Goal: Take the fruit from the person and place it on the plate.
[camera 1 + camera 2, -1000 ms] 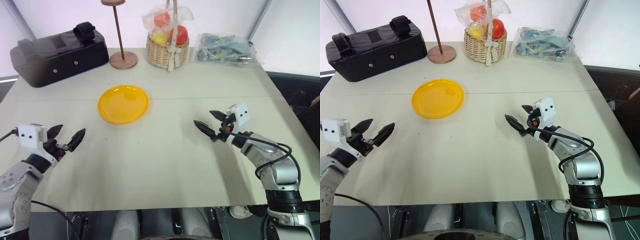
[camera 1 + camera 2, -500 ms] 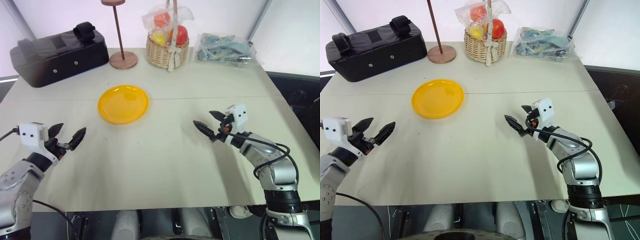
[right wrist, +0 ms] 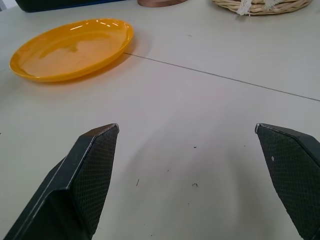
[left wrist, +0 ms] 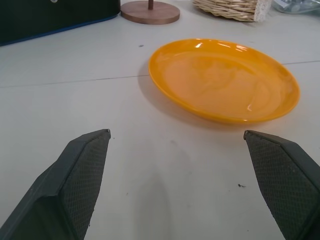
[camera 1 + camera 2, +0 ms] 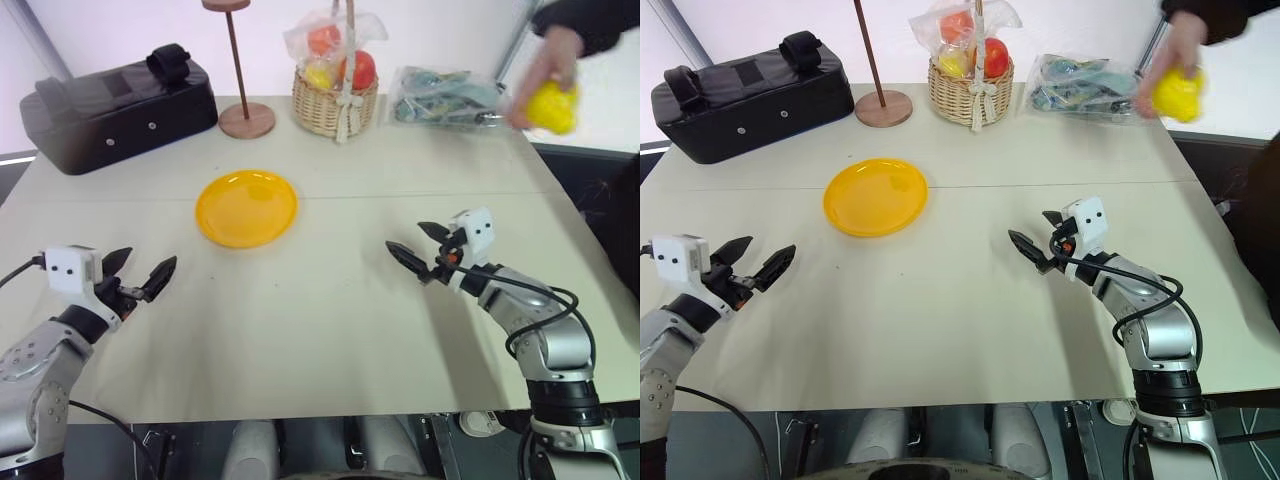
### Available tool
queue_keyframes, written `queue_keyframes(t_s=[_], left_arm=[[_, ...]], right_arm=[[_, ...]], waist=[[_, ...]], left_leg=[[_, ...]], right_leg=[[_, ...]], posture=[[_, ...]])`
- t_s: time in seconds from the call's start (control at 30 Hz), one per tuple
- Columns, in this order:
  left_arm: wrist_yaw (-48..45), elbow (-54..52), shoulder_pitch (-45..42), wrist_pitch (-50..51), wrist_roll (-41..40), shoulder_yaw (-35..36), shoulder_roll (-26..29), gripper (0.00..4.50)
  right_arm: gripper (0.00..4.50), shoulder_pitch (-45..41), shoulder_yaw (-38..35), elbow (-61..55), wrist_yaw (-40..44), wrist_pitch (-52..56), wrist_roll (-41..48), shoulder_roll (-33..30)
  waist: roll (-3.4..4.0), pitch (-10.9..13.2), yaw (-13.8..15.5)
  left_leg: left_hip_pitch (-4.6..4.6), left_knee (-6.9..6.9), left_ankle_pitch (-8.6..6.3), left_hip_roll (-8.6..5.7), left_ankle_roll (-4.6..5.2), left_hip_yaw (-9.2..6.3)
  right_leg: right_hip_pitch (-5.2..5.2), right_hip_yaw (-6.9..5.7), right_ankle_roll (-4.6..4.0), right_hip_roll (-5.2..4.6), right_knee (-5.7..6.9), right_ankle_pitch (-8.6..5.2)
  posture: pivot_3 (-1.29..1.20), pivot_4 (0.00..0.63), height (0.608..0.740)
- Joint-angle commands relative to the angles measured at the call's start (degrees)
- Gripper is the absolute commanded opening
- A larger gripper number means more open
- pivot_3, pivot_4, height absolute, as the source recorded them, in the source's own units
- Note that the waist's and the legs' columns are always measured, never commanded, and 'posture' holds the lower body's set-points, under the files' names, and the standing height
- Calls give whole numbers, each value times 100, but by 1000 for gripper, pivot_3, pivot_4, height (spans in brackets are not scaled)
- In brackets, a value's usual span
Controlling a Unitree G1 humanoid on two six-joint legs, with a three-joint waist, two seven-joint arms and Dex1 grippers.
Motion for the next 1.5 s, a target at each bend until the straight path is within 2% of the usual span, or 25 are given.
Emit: queue_keyframes(t_s=[0.03,0.83,1.1,1.2,1.3,1.4,1.5], left_arm=[[-2,-67,-48,-91,19,69,47,4500],[-141,88,-175,-135,93,-21,114,4500],[-669,-53,-634,388,-594,339,908,4500],[-724,30,-777,440,-649,334,1021,4500],[-807,26,-796,467,-635,243,1057,4500],[-842,26,-770,452,-579,112,987,4500],[-836,12,-826,484,-597,5,941,4500]], right_arm=[[4469,-19,-20,-230,-3,-133,17,16],[4469,-157,25,-251,10,-120,6,-32],[4469,-132,95,-264,59,-100,-24,-48],[4469,-188,18,-718,621,558,690,-359],[4469,-278,-175,-1378,1347,1578,1804,-1080],[4469,-702,-453,-1613,1501,2160,2568,-1544],[4469,-1031,-520,-1753,1328,2389,2905,-1619]], waist=[[0,0,0],[0,0,0],[0,0,0],[7,5,1],[10,8,2],[5,7,-17],[4,6,0]], left_leg=[[0,0,0,0,0,0],[0,1,0,0,0,0],[0,2,0,0,0,0],[0,0,0,0,0,1],[-1,0,0,0,0,1],[1,0,0,2,1,-1],[2,0,0,2,1,-4]], right_leg=[[0,0,1,0,0,0],[0,0,3,1,0,2],[0,0,1,1,1,1],[0,0,4,1,0,2],[-1,0,6,0,0,3],[0,0,4,2,0,3],[0,-1,-12,2,0,-3]], posture=[[0,150,740],[0,150,740],[0,150,740],[0,150,740],[0,150,740],[0,150,740],[0,150,740]])
